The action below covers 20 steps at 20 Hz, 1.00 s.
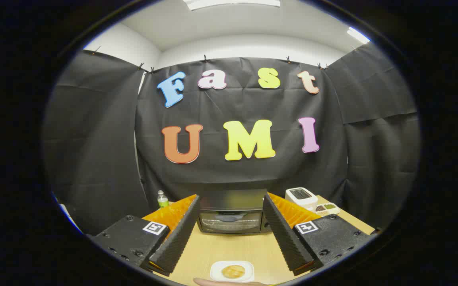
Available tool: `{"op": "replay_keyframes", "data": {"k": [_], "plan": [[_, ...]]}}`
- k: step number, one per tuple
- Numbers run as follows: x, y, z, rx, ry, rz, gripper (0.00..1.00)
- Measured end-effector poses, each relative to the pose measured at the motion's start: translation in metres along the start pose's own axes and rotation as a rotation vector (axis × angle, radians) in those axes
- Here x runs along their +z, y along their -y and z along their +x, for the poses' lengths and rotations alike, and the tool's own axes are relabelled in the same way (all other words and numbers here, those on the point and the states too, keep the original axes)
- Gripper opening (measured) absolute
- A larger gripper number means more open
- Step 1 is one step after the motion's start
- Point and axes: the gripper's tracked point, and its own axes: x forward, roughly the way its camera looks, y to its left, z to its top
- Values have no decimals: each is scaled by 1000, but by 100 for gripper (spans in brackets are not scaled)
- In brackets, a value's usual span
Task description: Open the toaster oven, put the food inside, and close the toaster oven door.
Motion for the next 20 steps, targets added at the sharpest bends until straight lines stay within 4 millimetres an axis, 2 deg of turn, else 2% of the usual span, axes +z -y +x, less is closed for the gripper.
{"op": "replay_keyframes", "data": {"k": [8, 13, 17, 20], "plan": [[-3, 6, 2, -10, -1, 1, 100], [2, 8, 3, -13, 20, 6, 100], [-5, 7, 15, -18, 28, -15, 100], [-15, 6, 34, -25, 28, -44, 100]]}}
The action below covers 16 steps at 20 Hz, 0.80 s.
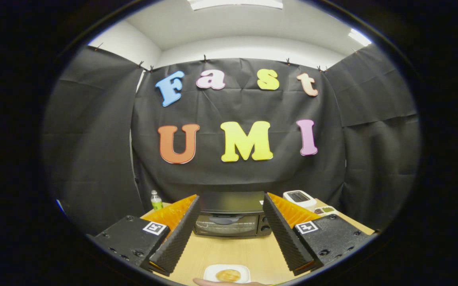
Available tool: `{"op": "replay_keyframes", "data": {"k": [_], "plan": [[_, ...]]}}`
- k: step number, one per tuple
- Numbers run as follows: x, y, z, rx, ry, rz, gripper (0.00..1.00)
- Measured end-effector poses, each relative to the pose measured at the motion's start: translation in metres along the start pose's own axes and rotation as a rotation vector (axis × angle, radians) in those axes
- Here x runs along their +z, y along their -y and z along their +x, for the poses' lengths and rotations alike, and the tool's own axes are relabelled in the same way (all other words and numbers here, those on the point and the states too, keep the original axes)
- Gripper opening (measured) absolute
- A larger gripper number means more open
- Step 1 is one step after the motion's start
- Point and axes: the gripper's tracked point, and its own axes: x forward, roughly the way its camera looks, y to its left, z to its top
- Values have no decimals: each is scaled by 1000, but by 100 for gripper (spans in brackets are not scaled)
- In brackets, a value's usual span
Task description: Open the toaster oven, put the food inside, and close the toaster oven door.
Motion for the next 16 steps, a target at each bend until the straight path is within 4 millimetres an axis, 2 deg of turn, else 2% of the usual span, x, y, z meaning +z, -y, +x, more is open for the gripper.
{"op": "replay_keyframes", "data": {"k": [4, 9, 16], "plan": [[-28, -5, 38, 11, -28, -49, 100], [-55, -8, 89, 1, -63, -4, 100], [-112, -15, 159, -4, -150, -39, 100]]}}
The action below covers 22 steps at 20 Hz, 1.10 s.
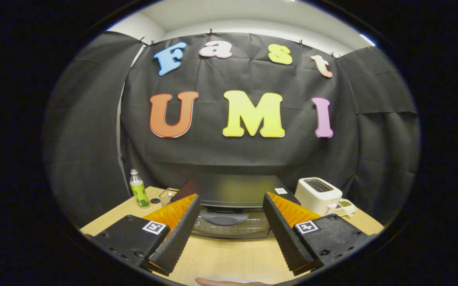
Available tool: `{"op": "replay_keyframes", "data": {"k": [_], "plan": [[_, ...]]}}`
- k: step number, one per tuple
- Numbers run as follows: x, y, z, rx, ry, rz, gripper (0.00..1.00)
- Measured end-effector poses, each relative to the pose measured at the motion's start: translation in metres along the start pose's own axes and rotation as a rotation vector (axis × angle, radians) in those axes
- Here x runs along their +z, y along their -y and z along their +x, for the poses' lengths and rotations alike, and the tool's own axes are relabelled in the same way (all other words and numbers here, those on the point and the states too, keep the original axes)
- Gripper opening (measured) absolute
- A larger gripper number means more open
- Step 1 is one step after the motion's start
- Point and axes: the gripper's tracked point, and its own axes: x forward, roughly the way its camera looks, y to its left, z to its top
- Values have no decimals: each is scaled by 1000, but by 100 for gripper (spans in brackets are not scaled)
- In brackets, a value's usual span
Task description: Open the toaster oven, put the food inside, and close the toaster oven door.
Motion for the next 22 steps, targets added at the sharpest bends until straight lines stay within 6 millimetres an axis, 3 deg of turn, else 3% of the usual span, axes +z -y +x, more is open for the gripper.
{"op": "replay_keyframes", "data": {"k": [7, 16, 22], "plan": [[-49, -6, 63, 10, -115, 13, 100], [-75, -13, 95, 20, -160, 24, 100], [-71, -12, 105, 25, -152, 53, 100]]}}
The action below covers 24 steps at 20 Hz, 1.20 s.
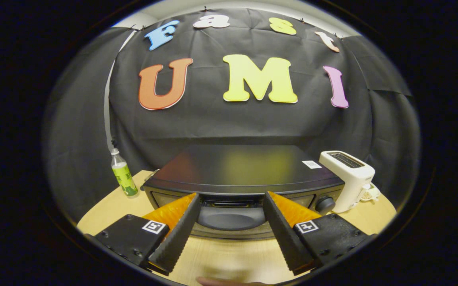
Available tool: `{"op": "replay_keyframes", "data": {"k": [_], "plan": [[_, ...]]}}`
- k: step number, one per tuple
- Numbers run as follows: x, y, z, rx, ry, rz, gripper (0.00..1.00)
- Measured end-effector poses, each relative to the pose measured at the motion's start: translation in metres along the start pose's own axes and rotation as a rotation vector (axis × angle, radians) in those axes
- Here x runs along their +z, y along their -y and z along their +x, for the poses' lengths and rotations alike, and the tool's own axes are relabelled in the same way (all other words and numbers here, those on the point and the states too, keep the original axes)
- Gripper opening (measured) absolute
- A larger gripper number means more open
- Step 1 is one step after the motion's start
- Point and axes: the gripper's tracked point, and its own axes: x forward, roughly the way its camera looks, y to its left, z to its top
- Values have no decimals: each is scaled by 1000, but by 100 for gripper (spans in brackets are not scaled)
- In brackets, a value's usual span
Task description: Open the toaster oven, put the food inside, and close the toaster oven door.
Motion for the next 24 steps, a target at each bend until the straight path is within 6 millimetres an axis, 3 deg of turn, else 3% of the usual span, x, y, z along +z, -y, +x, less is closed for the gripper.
{"op": "replay_keyframes", "data": {"k": [11, 17, 24], "plan": [[-6, -1, -8, 6, 0, 13, 100], [-29, -3, -38, 10, -22, 16, 100], [-72, -3, -69, 10, -89, 18, 100]]}}
